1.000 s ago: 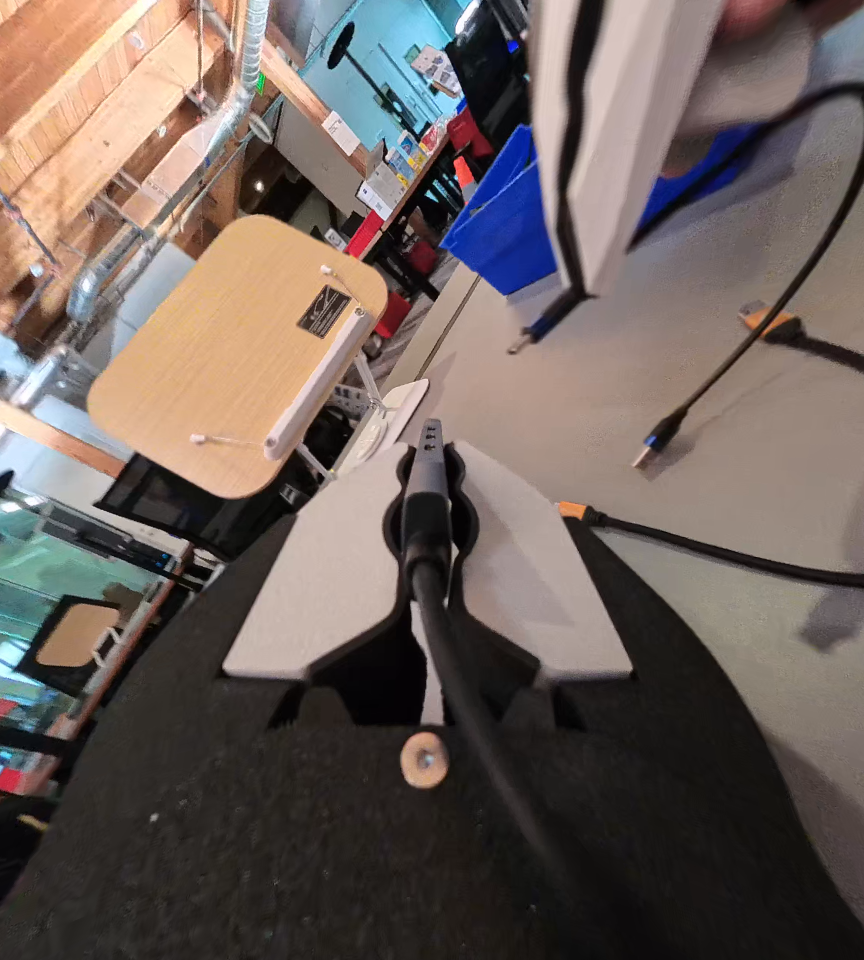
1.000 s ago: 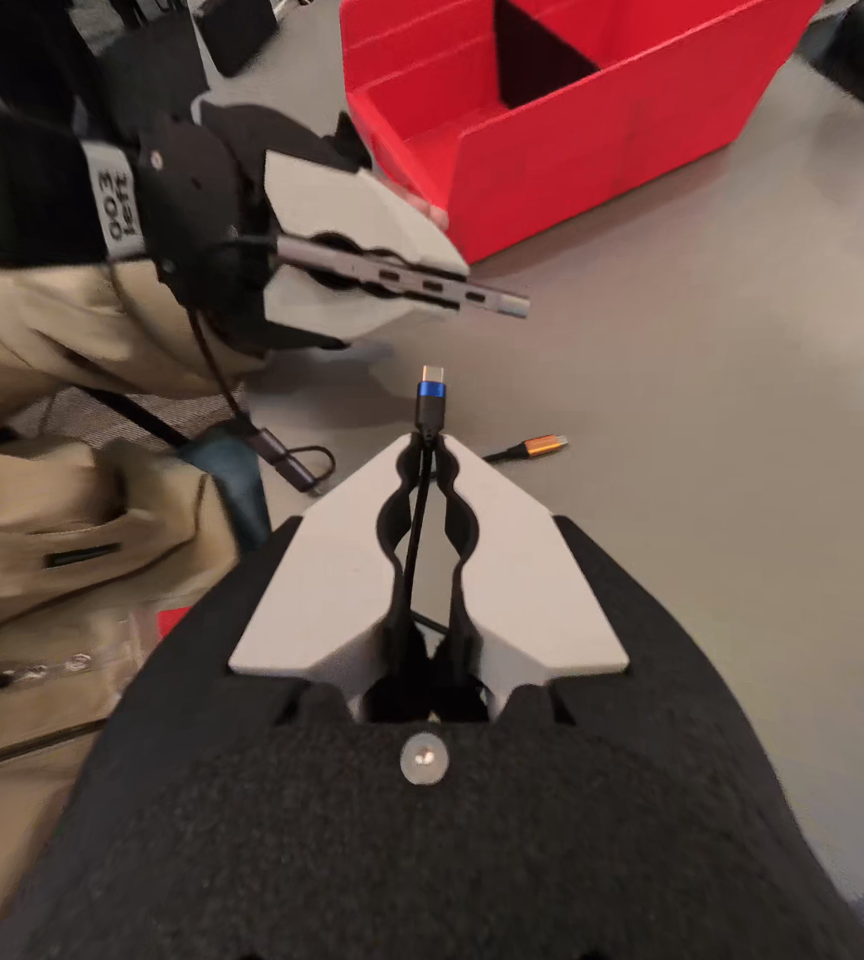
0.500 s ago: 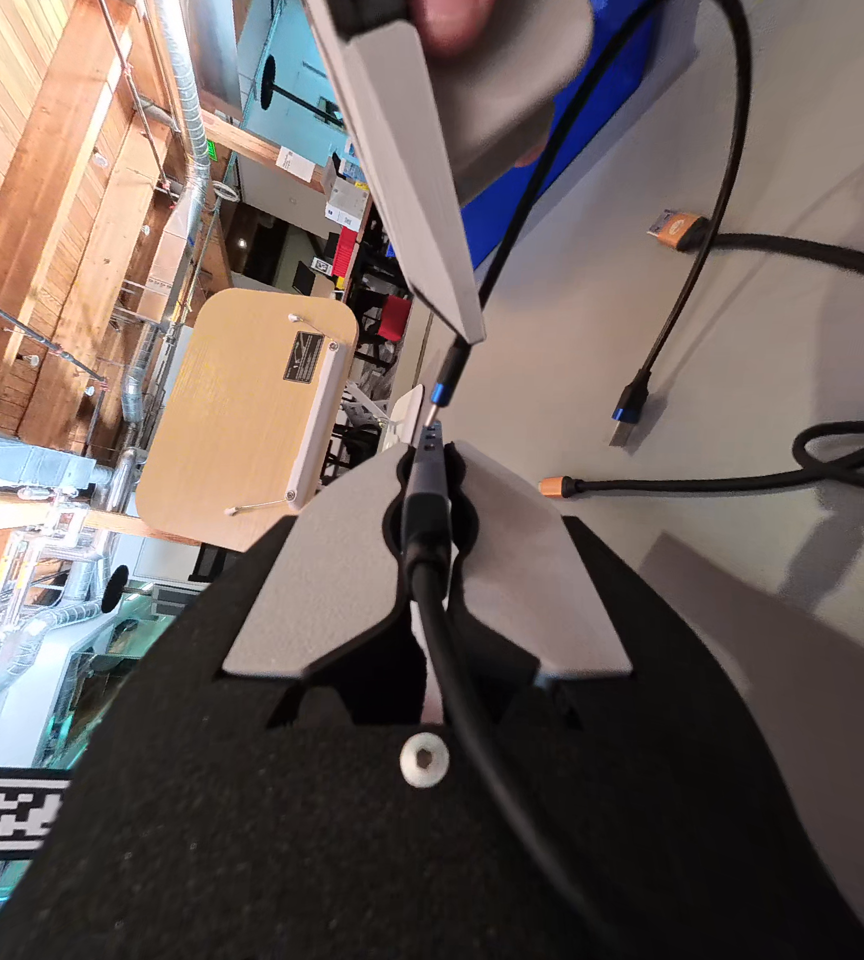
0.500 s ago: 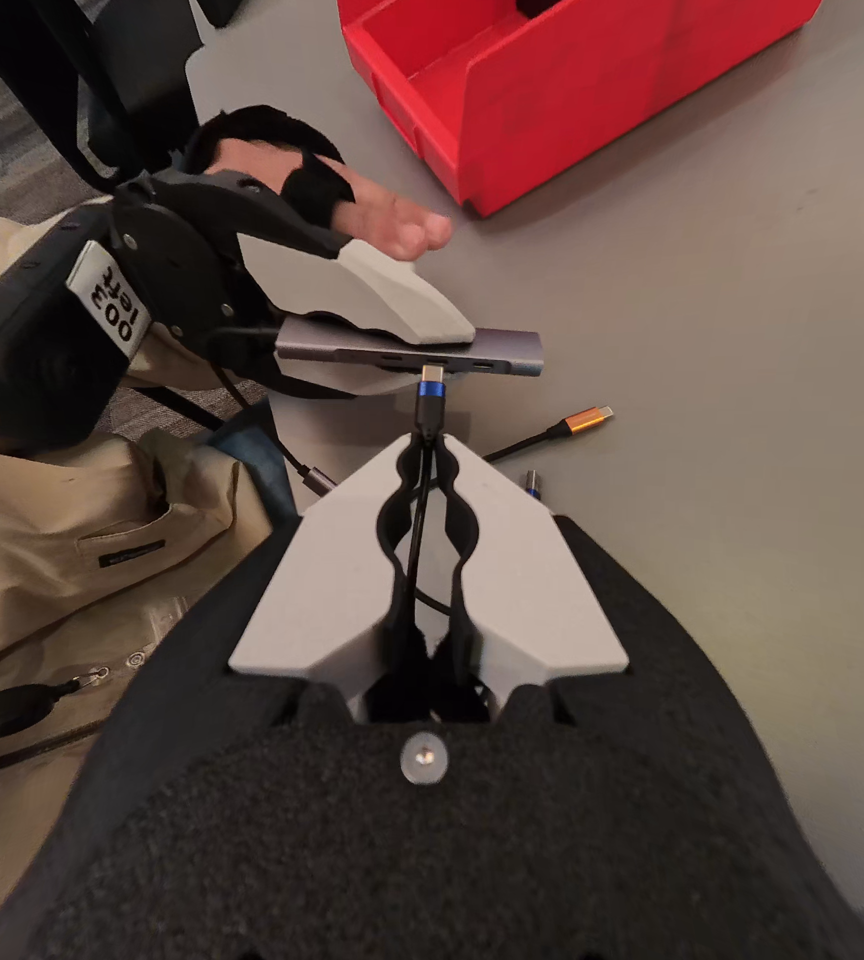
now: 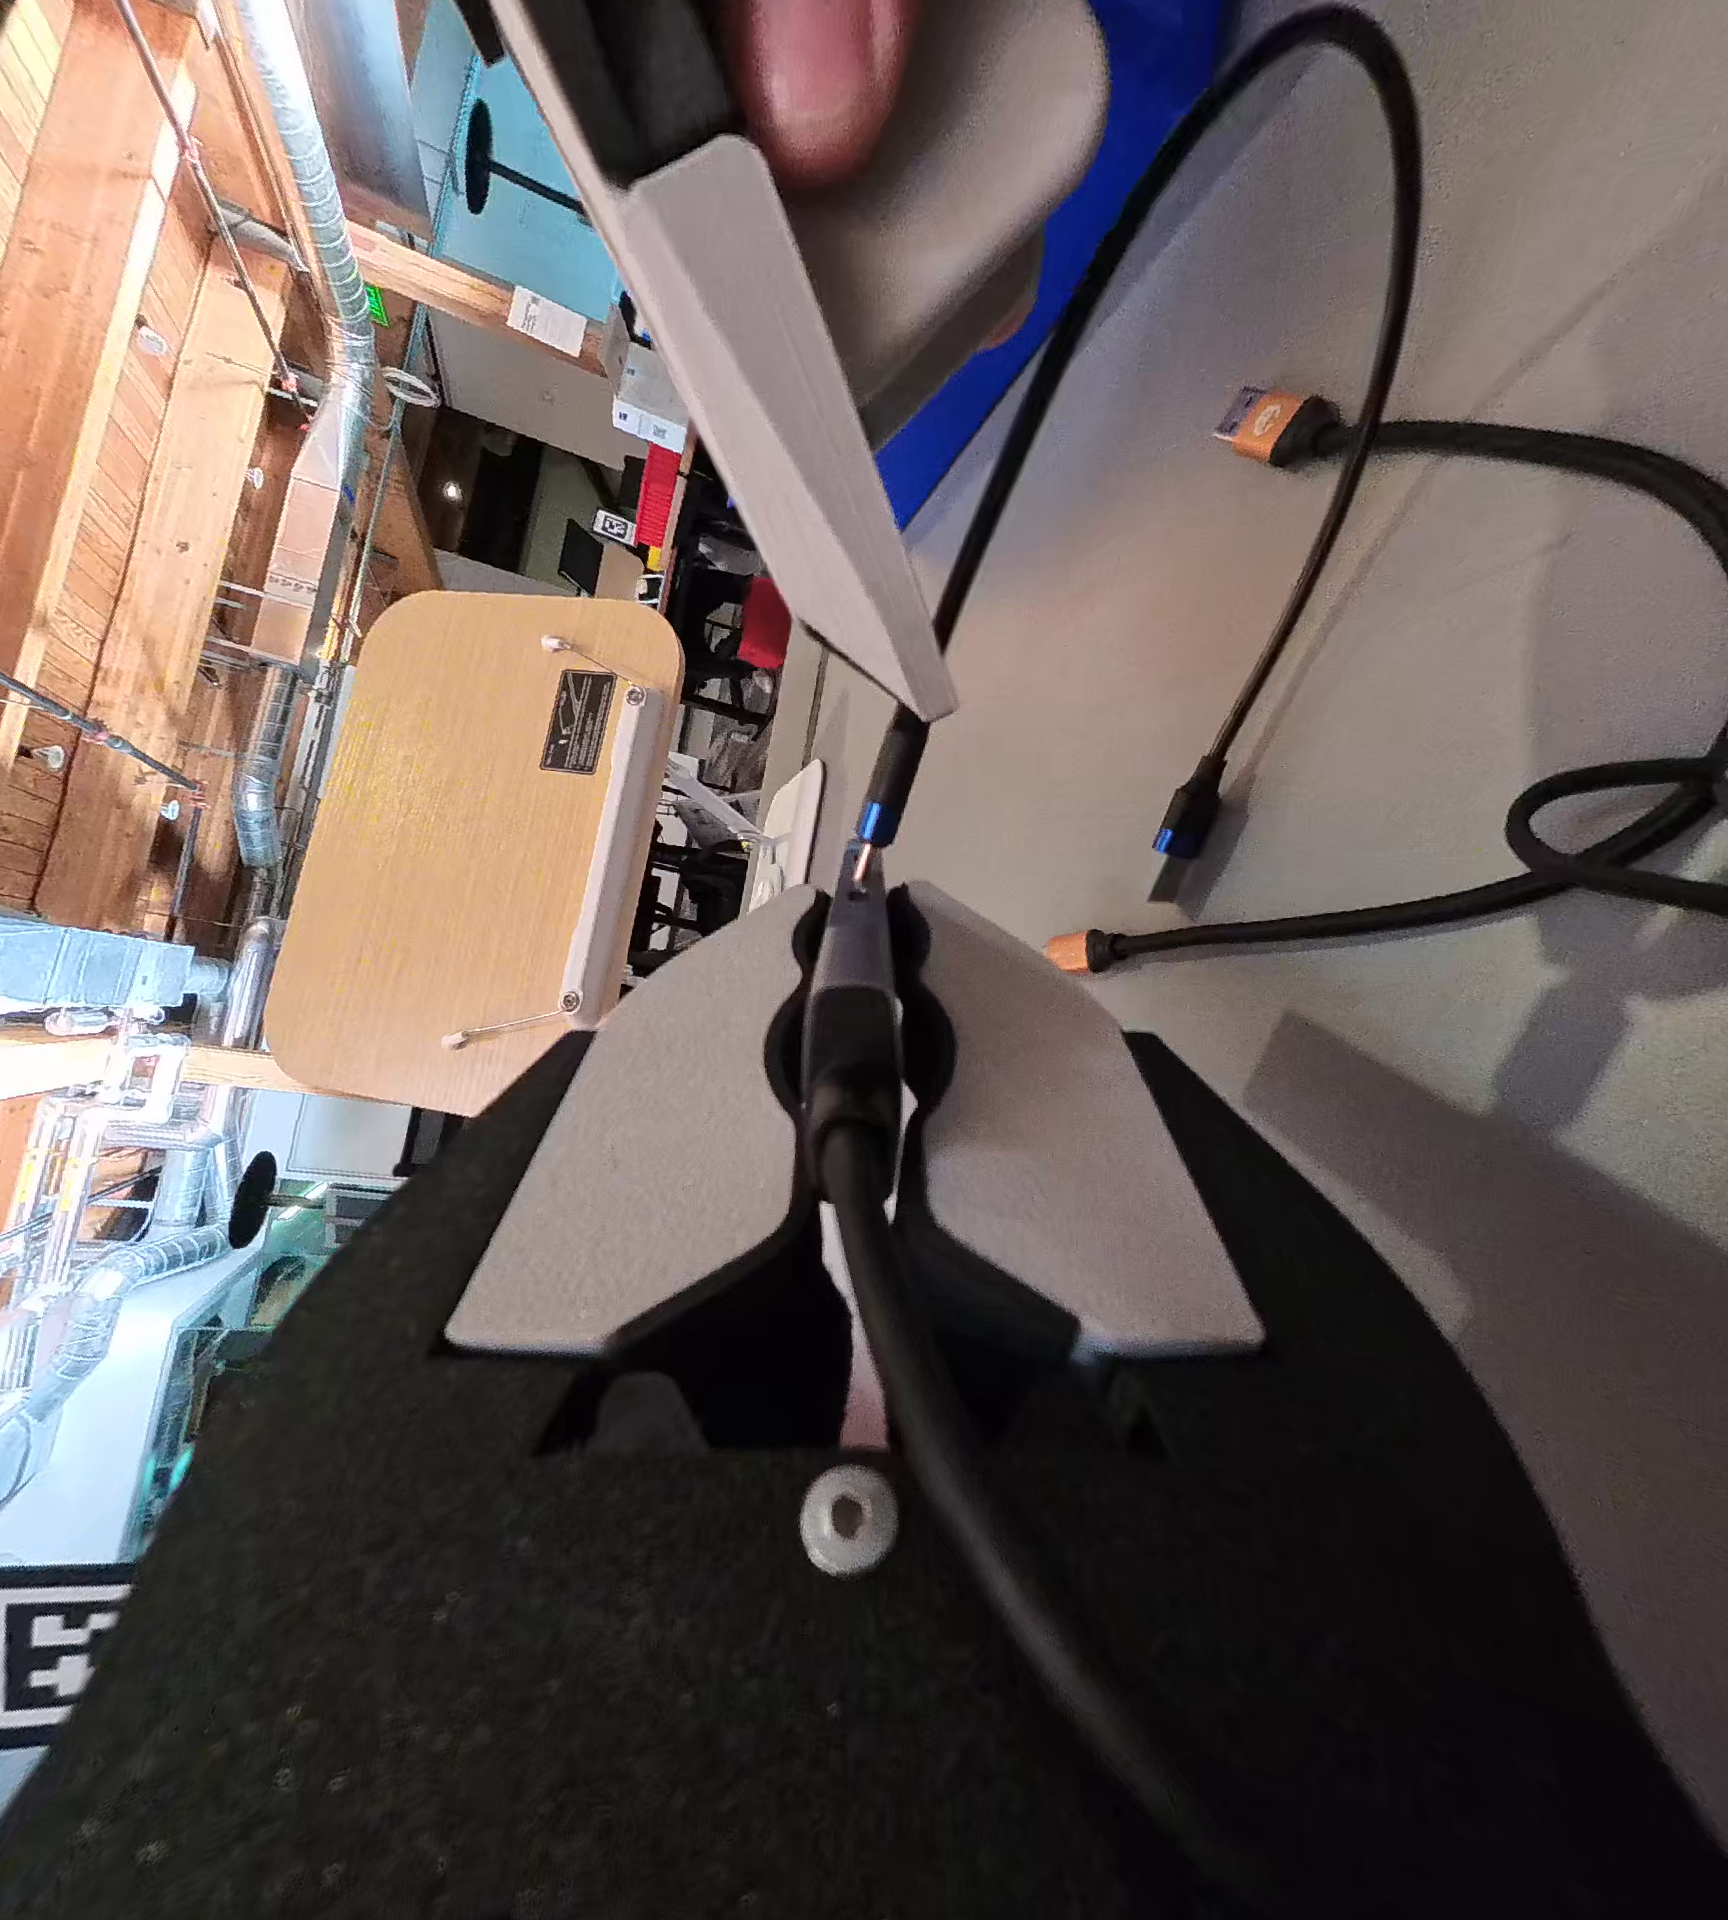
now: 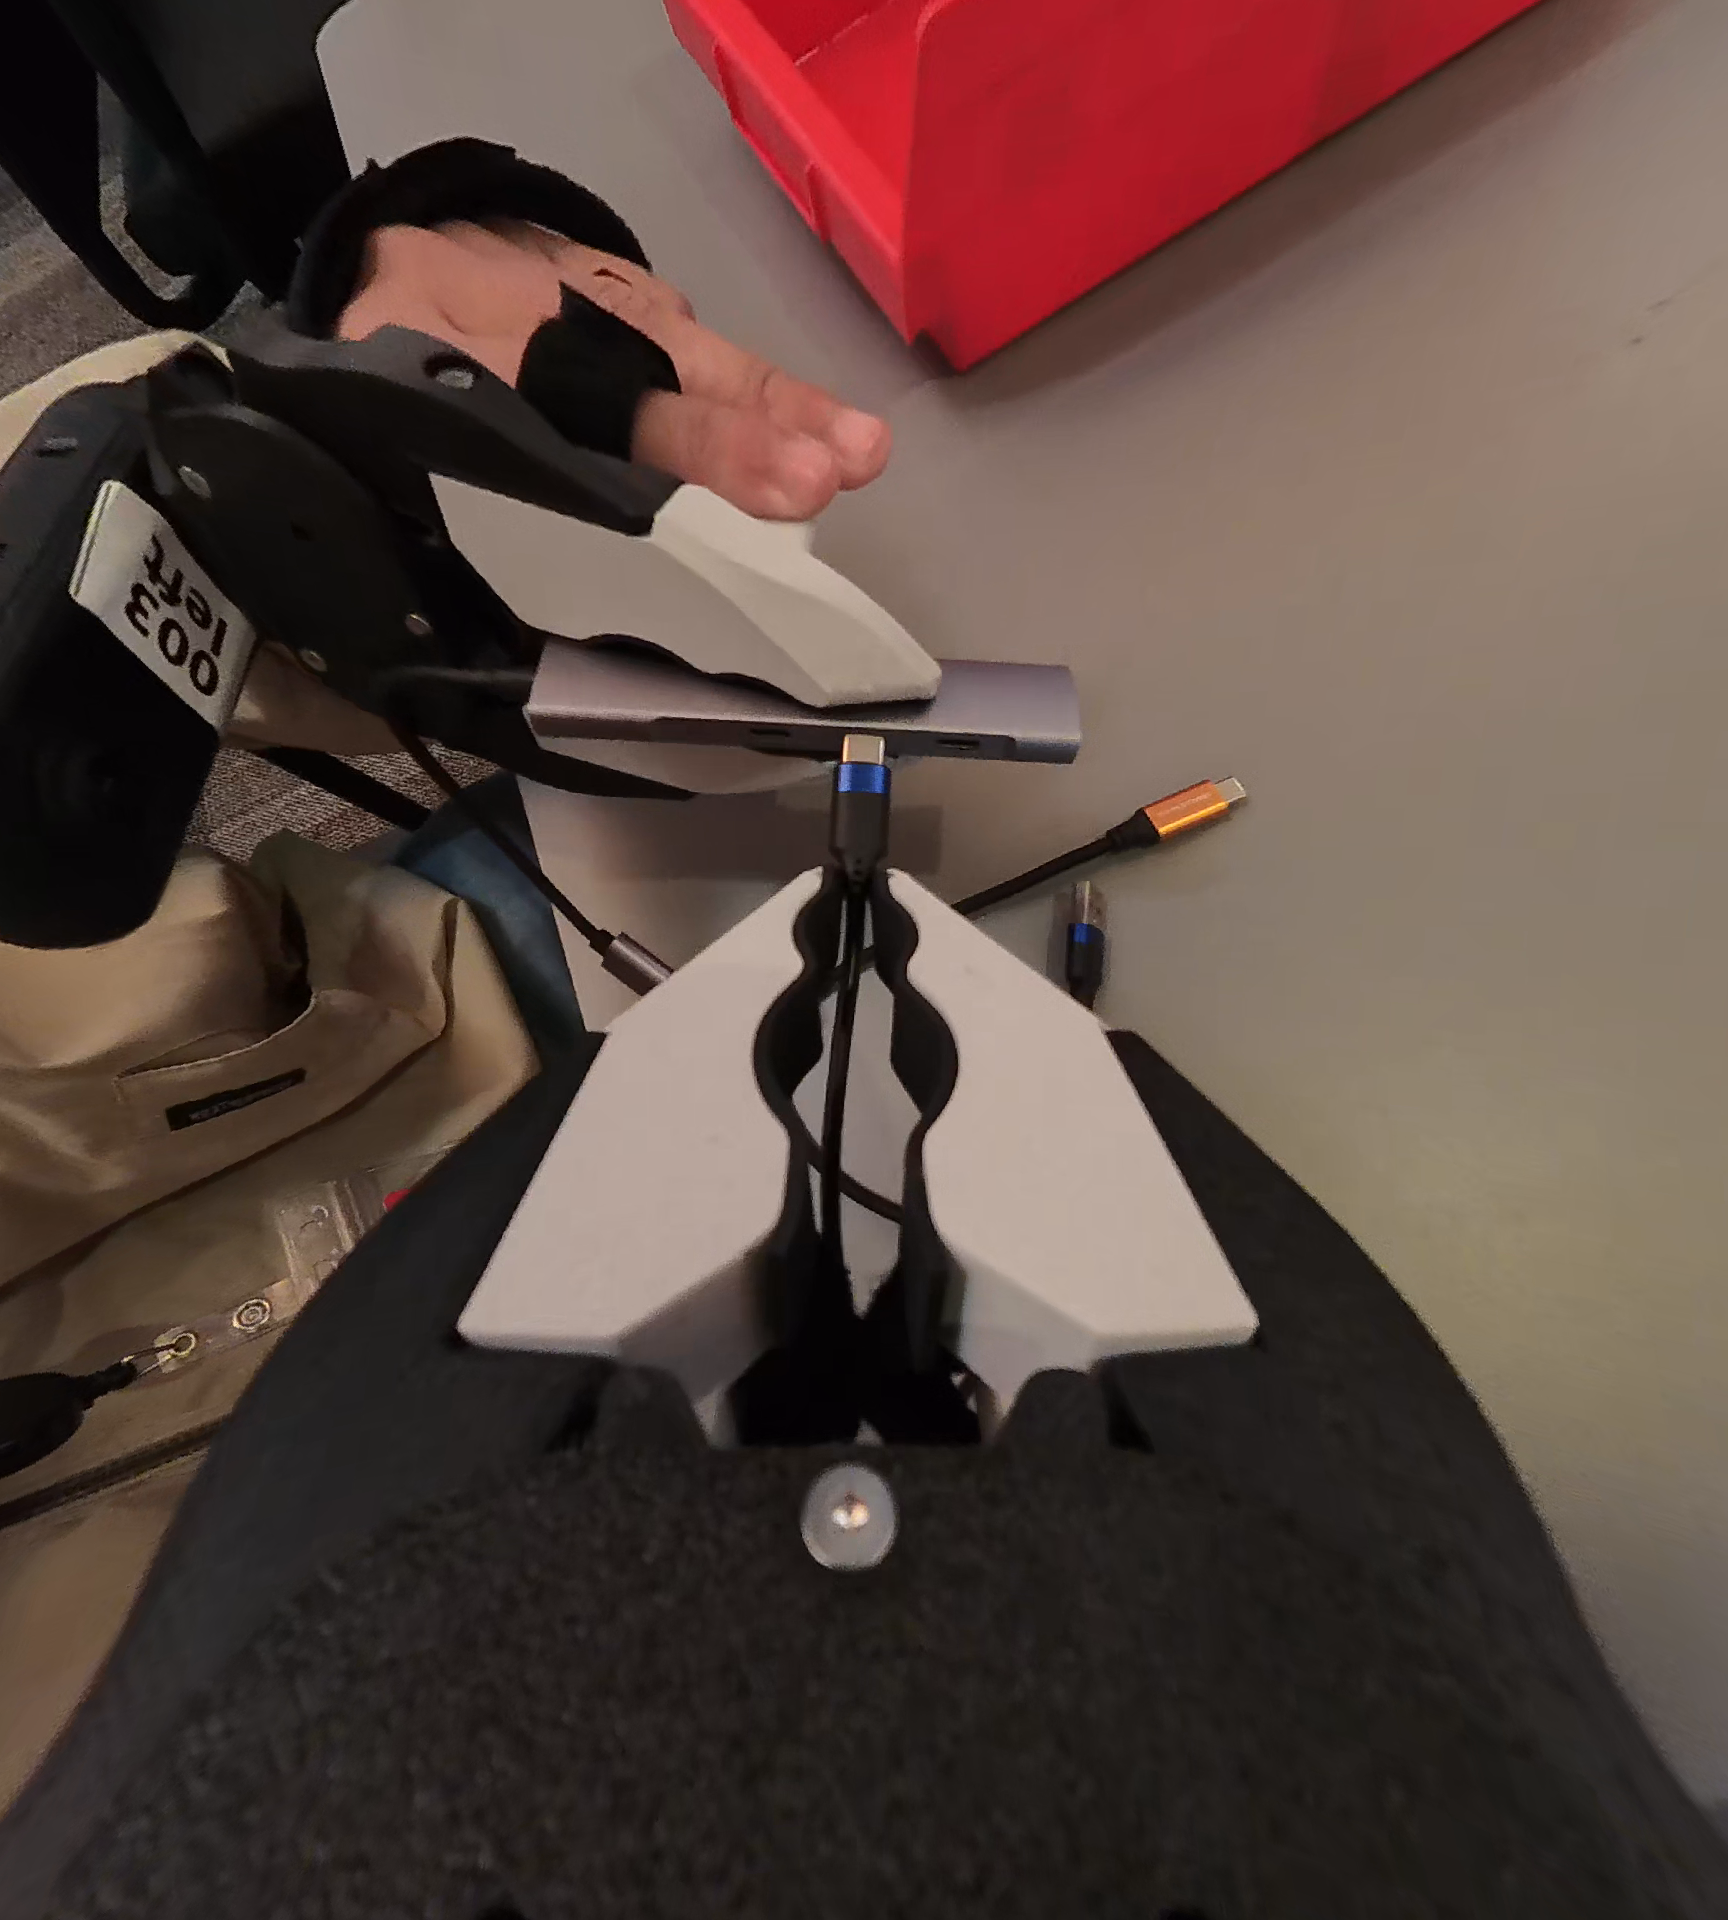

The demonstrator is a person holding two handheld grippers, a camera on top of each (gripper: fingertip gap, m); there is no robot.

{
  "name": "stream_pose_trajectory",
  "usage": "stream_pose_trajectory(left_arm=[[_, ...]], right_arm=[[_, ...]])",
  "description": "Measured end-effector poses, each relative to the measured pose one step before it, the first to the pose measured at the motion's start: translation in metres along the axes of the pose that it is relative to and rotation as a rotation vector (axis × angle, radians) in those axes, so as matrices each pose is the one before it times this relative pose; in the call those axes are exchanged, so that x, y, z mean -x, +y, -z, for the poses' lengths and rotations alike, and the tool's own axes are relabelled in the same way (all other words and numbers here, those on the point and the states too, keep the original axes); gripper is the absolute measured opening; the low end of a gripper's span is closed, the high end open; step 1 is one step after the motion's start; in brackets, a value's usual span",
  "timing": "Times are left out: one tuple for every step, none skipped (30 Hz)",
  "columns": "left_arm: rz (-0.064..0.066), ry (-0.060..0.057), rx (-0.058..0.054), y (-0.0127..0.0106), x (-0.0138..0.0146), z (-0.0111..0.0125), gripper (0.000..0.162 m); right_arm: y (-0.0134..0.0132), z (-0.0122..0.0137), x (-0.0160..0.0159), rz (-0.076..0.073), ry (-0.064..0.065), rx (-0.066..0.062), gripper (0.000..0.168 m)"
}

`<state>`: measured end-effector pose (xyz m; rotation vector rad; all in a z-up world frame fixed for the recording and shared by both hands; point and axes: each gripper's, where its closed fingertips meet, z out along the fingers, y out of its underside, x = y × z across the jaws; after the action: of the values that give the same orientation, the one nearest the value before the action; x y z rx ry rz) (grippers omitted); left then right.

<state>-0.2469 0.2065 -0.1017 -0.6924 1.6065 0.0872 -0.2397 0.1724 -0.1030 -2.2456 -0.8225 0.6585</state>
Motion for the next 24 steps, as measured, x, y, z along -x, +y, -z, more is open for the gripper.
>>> stream_pose_trajectory(left_arm=[[-0.0030, -0.0035, 0.0011, -0.00007, 0.00033, 0.00031, 0.010], [0.0022, -0.0031, 0.0015, 0.00007, 0.00062, 0.00018, 0.010], [0.0050, -0.0016, 0.0036, 0.00046, 0.00065, 0.00002, 0.010], [0.0058, -0.0060, 0.0041, 0.00052, 0.00116, 0.00006, 0.010], [0.0084, -0.0039, 0.0055, 0.00073, 0.00099, -0.00021, 0.010], [0.0114, 0.0016, 0.0023, 0.00038, -0.00002, -0.00037, 0.010], [0.0070, 0.0047, 0.0015, -0.00017, -0.00129, -0.00025, 0.010], [0.0032, -0.0032, 0.0049, 0.00043, -0.00055, -0.00020, 0.010], [0.0068, 0.0026, 0.0059, 0.00085, -0.00087, -0.00032, 0.010], [0.0108, 0.0026, 0.0046, 0.00073, -0.00043, -0.00012, 0.010], [0.0124, 0.0008, 0.0022, 0.00034, 0.00014, 0.00019, 0.010], [0.0110, -0.0028, 0.0009, 0.00018, 0.00112, 0.00029, 0.010], [0.0089, -0.0032, 0.0031, -0.00003, 0.00147, 0.00025, 0.010], [0.0062, -0.0061, 0.0044, -0.00007, 0.00148, -0.00008, 0.010], [0.0031, 0.0049, 0.0096, 0.00032, -0.00073, -0.00041, 0.010], [-0.0049, -0.0007, 0.0092, 0.00057, -0.00089, -0.00027, 0.010], [-0.0056, -0.0071, 0.0046, 0.00048, -0.00003, 0.00016, 0.010], [0.0083, 0.0054, 0.0027, 0.00052, -0.00084, 0.00005, 0.010], [0.0129, 0.0073, 0.0049, 0.00112, -0.00072, -0.00028, 0.010], [0.0053, 0.0001, 0.0053, 0.00104, -0.00009, -0.00022, 0.010], [-0.0044, 0.0029, 0.0058, 0.00077, -0.00072, -0.00014, 0.010], [-0.0102, 0.0063, 0.0078, 0.00063, -0.00157, -0.00015, 0.010], [-0.0045, -0.0027, 0.0048, 0.00031, -0.00046, 0.00027, 0.010], [0.0061, -0.0023, 0.0036, 0.00029, -0.00010, 0.00025, 0.010]], right_arm=[[-0.00103, 0.00060, 0.00005, 0.0022, 0.0022, -0.0047, 0.005], [-0.00162, 0.00103, -0.00025, 0.0046, 0.0054, -0.0096, 0.005], [-0.00220, 0.00092, -0.00034, 0.0041, 0.0065, -0.0137, 0.005], [-0.00206, 0.00066, -0.00039, 0.0042, 0.0060, -0.0152, 0.005], [-0.00192, 0.00001, -0.00055, 0.0056, 0.0070, -0.0164, 0.005], [-0.00216, -0.00034, -0.00001, 0.0039, 0.0031, -0.0199, 0.005], [-0.00378, 0.00009, 0.00021, 0.0036, 0.0027, -0.0317, 0.004], [-0.00094, -0.00035, -0.00096, 0.0042, 0.0069, -0.0126, 0.004], [0.00045, -0.00092, -0.00055, -0.0012, 0.0016, -0.0019, 0.004], [-0.00003, -0.00074, -0.00033, -0.0030, -0.0014, -0.0065, 0.004], [-0.00102, -0.00032, -0.00008, -0.0019, -0.0024, -0.0128, 0.004], [-0.00182, 0.00014, 0.00015, 0.0005, -0.0010, -0.0181, 0.004], [-0.00179, 0.00012, 0.00029, 0.0047, 0.0003, -0.0149, 0.004], [-0.00168, 0.00028, -0.00029, 0.0026, 0.0014, -0.0145, 0.004], [0.00034, -0.00034, -0.00053, -0.0030, -0.0003, 0.0012, 0.004], [0.00086, -0.00052, -0.00050, 0.0007, -0.0013, 0.0038, 0.004], [0.00027, -0.00067, 0.00009, 0.0002, -0.0040, -0.0043, 0.004], [0.00041, -0.00082, 0.00017, -0.0028, -0.0025, -0.0057, 0.004], [0.00094, -0.00131, -0.00006, 0.0004, 0.0020, -0.0035, 0.004], [0.00086, -0.00115, -0.00017, 0.0015, 0.0025, -0.0029, 0.004], [0.00053, -0.00090, -0.00030, 0.0035, 0.0036, -0.0021, 0.004], [0.00149, -0.00093, -0.00023, 0.0019, 0.0010, 0.0052, 0.005], [0.00073, -0.00049, 0.00025, -0.0032, -0.0043, 0.0008, 0.005], [0.00017, -0.00047, 0.00016, -0.0048, -0.0022, -0.0040, 0.004]])
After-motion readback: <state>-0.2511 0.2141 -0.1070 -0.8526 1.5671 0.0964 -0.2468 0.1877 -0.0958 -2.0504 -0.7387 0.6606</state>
